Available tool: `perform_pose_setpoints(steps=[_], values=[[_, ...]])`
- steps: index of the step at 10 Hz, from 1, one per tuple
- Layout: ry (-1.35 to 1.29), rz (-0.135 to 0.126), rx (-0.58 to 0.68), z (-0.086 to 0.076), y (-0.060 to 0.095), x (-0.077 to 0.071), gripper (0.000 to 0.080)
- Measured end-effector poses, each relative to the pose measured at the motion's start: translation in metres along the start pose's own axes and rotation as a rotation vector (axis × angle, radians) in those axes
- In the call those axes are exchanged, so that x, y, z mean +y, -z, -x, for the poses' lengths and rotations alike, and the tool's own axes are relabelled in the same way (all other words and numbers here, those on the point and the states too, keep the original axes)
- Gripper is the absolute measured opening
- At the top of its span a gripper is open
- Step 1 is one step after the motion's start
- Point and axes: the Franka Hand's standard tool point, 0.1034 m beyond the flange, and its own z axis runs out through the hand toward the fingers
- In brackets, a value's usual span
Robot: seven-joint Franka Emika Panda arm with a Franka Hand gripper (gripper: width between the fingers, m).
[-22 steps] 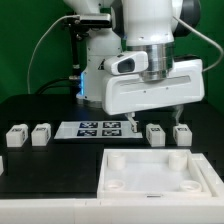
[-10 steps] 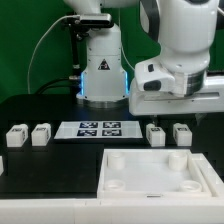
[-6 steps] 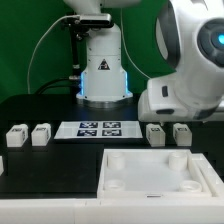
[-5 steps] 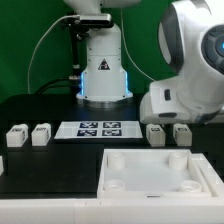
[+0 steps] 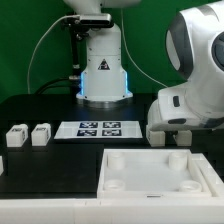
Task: Assemble one leg
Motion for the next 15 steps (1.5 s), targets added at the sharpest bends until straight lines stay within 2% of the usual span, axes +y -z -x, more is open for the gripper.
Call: perform_pose_setpoints(steps=[4, 5, 6, 7, 8, 11, 12, 13, 15], values=[[-0.002, -0.004, 0.005, -0.001, -0.008, 0.006, 0.0649], [-0.005, -0.004, 0.003, -0.001, -0.009, 0.008, 0.0619], [-0.008, -0.004, 0.001, -0.001, -0.010, 0.010, 0.0485], [-0.010, -0.005, 0.000, -0.001, -0.010, 0.012, 0.0485], [-0.009, -0.006, 0.000, -0.001, -0.010, 0.014, 0.0298], [-0.010, -0.011, 0.001, -0.002, -0.007, 0.016, 0.0291], [-0.009, -0.010, 0.001, 0.001, -0.002, 0.016, 0.0291], [-0.009, -0.010, -0.007, 0.010, 0.011, 0.018, 0.0291], [-0.024, -0.015, -0.022, 0.035, 0.050, 0.024, 0.0292]])
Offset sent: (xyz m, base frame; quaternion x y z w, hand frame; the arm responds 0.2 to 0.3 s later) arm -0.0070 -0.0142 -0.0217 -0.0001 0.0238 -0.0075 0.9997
